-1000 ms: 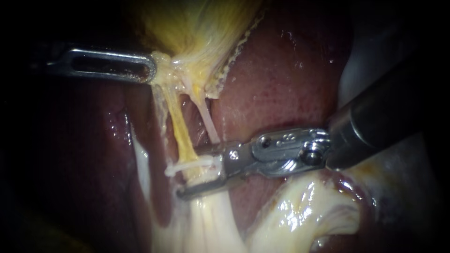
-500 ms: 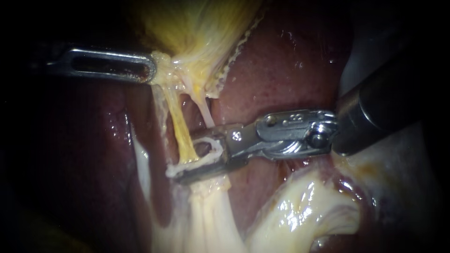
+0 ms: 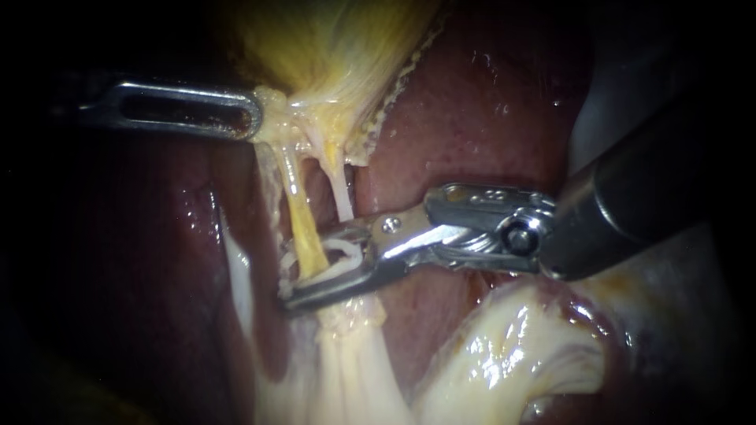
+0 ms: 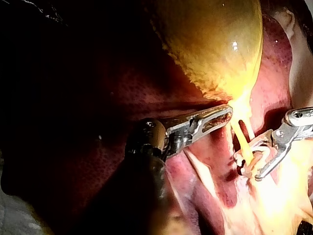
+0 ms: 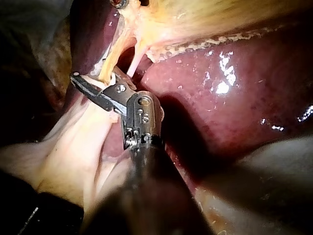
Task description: Clipping second clip left tube
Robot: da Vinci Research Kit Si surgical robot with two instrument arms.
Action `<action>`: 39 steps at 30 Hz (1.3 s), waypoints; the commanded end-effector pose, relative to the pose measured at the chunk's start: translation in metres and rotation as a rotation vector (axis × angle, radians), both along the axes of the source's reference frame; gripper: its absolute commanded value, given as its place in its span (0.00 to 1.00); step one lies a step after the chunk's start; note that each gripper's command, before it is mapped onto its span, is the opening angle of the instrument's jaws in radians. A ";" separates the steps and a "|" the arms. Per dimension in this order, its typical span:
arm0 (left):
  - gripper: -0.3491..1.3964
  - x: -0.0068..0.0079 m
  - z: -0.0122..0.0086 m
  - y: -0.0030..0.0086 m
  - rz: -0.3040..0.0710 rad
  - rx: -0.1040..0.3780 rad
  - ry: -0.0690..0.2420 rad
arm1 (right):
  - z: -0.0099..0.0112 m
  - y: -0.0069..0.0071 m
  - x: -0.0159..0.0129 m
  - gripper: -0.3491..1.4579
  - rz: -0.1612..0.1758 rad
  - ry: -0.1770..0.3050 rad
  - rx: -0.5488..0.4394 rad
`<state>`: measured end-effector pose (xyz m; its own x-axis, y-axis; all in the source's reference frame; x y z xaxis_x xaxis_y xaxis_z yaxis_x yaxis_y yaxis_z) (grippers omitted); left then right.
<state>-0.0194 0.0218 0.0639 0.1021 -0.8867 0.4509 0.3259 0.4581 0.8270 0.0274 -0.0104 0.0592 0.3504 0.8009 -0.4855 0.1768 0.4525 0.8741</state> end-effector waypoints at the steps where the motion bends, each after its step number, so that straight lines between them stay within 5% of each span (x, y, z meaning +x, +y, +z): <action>1: 0.00 0.0000 0.0000 0.0000 0.000 0.000 0.000 | 0.0001 -0.0002 0.0002 0.43 0.000 0.024 0.047; 9: 0.00 0.0000 0.0000 0.0000 0.000 0.000 0.000 | -0.0010 -0.0007 0.0006 0.42 0.028 0.143 0.177; 18: 0.00 0.0000 0.0000 0.0000 0.000 0.000 0.000 | -0.0015 -0.0010 0.0004 0.34 0.024 0.145 0.179; 27: 0.00 0.0000 0.0000 0.0000 0.000 0.000 0.000 | -0.0015 -0.0010 0.0001 0.00 0.028 0.143 0.178; 39: 0.00 0.0000 0.0000 0.0000 0.000 0.000 0.000 | -0.0016 -0.0009 0.0001 0.00 0.039 0.138 0.178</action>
